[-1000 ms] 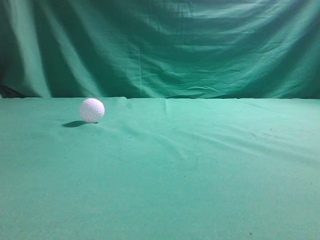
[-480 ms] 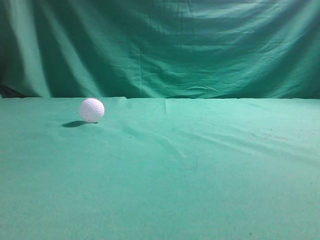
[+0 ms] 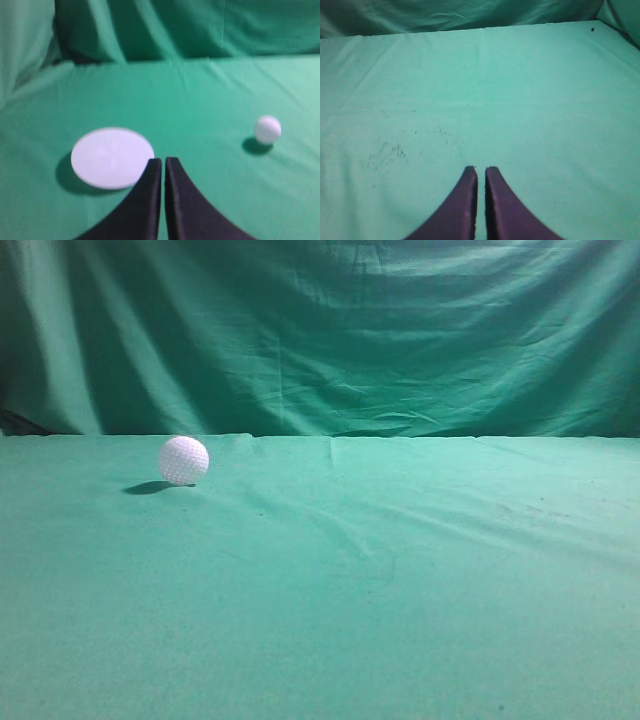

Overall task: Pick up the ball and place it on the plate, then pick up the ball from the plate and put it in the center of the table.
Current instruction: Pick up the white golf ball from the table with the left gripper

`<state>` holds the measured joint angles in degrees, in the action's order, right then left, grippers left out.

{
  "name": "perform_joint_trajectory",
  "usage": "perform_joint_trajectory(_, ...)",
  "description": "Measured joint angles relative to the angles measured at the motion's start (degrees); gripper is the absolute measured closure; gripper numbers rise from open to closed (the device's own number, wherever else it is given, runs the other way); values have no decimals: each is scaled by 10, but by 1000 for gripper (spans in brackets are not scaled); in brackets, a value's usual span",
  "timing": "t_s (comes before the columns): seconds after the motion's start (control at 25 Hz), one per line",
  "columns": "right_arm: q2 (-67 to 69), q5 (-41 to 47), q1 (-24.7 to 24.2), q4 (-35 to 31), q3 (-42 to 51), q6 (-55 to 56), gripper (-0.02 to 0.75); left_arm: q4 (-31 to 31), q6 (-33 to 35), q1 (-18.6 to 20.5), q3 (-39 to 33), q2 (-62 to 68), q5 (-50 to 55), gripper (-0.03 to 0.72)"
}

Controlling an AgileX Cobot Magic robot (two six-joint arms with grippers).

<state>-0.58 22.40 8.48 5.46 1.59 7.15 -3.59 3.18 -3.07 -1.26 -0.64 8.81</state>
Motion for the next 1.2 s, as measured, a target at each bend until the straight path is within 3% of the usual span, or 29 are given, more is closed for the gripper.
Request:
perform_joint_trajectory(0.12, 0, 0, 0, 0, 0, 0, 688, 10, 11, 0, 0, 0, -23, 688)
perform_joint_trajectory(0.24, 0, 0, 0, 0, 0, 0, 688, 73, 43, 0, 0, 0, -45, 688)
perform_joint_trajectory(0.32, 0, 0, 0, 0, 0, 0, 688, 74, 29, 0, 0, 0, -96, 688)
perform_joint_trajectory(0.52, 0, 0, 0, 0, 0, 0, 688, 41, -76, 0, 0, 0, -252, 688)
perform_joint_trajectory(0.68, 0, 0, 0, 0, 0, 0, 688, 34, -235, 0, 0, 0, -323, 688)
perform_joint_trajectory(0.76, 0, 0, 0, 0, 0, 0, 688, 34, -280, 0, 0, 0, -337, 688)
perform_joint_trajectory(0.88, 0, 0, 0, 0, 0, 0, 688, 44, -343, 0, 0, 0, -305, 688)
perform_joint_trajectory(1.0, 0, 0, 0, 0, 0, 0, 688, 89, -406, 0, 29, 0, -192, 688)
perform_joint_trajectory(1.2, 0, 0, 0, 0, 0, 0, 688, 136, -431, 0, 127, 73, -66, 688)
